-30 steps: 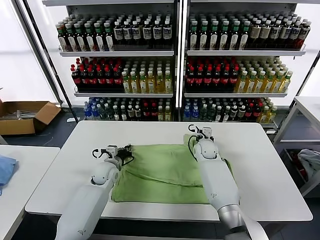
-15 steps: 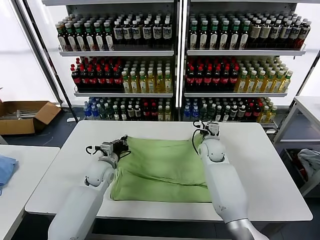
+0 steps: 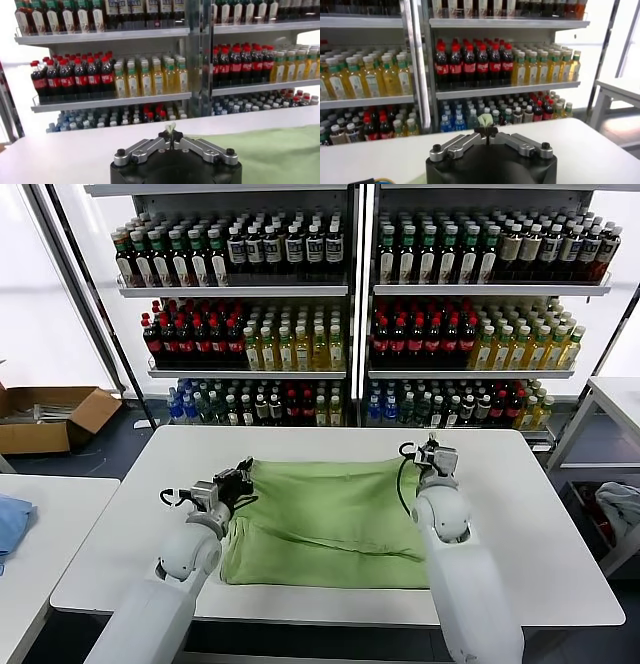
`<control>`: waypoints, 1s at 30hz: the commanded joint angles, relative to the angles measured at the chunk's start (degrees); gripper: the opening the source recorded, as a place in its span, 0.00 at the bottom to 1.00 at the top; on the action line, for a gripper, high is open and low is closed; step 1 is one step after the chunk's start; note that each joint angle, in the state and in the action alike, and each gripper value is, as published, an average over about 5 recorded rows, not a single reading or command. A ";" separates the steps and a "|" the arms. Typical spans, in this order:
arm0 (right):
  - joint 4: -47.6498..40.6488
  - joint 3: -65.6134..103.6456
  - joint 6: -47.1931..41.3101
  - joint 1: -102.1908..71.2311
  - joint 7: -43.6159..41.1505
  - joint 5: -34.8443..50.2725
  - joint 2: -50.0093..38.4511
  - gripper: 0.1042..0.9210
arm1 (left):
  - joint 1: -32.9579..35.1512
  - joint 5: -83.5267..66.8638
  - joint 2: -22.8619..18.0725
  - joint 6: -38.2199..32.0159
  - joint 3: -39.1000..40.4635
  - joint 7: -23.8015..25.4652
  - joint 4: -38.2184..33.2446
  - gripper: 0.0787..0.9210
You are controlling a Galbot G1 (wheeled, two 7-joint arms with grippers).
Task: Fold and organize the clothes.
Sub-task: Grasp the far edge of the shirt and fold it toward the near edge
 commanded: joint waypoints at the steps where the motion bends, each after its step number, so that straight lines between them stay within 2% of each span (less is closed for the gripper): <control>1: 11.39 0.84 -0.41 -12.45 0.50 -0.29 -0.29 0.00 | 10.27 2.08 0.17 -0.19 -2.58 0.05 -7.04 0.01; 8: 17.74 1.15 -1.22 -17.44 1.36 -0.93 -0.46 0.00 | 15.38 2.81 -0.20 -0.05 -4.24 0.32 -11.00 0.01; 17: 19.74 2.21 -1.17 -21.62 1.55 -2.31 -1.54 0.00 | 20.44 4.23 -1.37 -0.14 -5.91 1.09 -13.73 0.01; 30: 17.08 3.34 0.37 -25.49 1.53 -3.83 -1.92 0.00 | 21.69 6.84 -3.38 -0.80 -6.41 2.80 -10.61 0.01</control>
